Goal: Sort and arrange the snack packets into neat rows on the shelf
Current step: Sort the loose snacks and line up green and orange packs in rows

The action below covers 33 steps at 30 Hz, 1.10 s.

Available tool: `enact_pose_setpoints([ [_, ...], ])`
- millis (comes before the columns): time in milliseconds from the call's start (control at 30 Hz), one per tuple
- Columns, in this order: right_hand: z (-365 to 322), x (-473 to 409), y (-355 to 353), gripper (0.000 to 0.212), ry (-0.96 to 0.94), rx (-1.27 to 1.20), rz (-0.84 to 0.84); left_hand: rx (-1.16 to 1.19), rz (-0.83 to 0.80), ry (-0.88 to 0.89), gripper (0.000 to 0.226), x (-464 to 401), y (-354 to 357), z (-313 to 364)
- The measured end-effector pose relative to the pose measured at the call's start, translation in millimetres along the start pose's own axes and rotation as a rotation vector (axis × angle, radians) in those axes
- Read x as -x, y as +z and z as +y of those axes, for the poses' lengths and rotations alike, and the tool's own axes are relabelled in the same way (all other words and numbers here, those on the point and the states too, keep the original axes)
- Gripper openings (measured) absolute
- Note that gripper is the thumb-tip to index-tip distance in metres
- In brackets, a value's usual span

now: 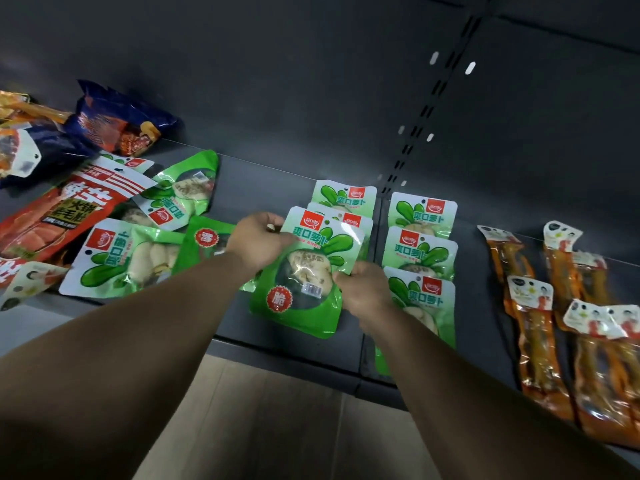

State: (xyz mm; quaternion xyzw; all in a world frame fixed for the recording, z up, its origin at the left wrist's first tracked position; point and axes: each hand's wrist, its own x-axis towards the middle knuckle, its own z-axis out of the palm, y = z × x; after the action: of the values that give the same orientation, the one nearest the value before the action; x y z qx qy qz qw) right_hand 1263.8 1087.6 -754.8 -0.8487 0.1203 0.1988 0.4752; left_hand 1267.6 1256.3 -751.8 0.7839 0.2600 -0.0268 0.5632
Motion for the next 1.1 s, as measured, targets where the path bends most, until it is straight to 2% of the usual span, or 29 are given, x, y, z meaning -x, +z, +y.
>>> enact_pose_setpoints([
  [67,4.9,-1.4,-6.2,0.016,0.030,0.137,0.037,-0.260,-0.033,0.066,0.030,3.0,11.4,3.2],
  [167,5.8,-0.3,-12.1,0.030,0.090,0.249,0.084,-0.531,-0.063,0.140,0.048,8.2,27.7,7.1],
  [267,5.9,1.0,-15.9,0.032,0.115,0.319,0.084,-0.617,-0.061,0.114,0.052,13.2,36.9,4.1],
  [433,2.9,5.2,-14.4,0.035,0.090,0.425,0.046,-0.670,-0.050,0.080,0.041,19.1,37.5,-0.3],
  [700,-2.4,8.3,-11.4,0.039,0.035,0.554,0.015,-0.708,0.001,0.014,0.052,17.0,37.9,-6.5],
  [800,-4.4,9.5,-11.2,0.042,0.029,0.600,0.018,-0.676,-0.010,0.007,0.049,14.5,39.8,-7.3],
  [1000,-8.4,12.4,-17.1,0.030,0.047,0.691,0.008,-0.536,0.012,-0.015,0.034,9.0,42.7,-5.9],
  [1100,-9.8,13.0,-21.7,0.028,0.051,0.709,-0.006,-0.512,0.009,-0.017,0.034,6.8,43.4,-7.5],
])
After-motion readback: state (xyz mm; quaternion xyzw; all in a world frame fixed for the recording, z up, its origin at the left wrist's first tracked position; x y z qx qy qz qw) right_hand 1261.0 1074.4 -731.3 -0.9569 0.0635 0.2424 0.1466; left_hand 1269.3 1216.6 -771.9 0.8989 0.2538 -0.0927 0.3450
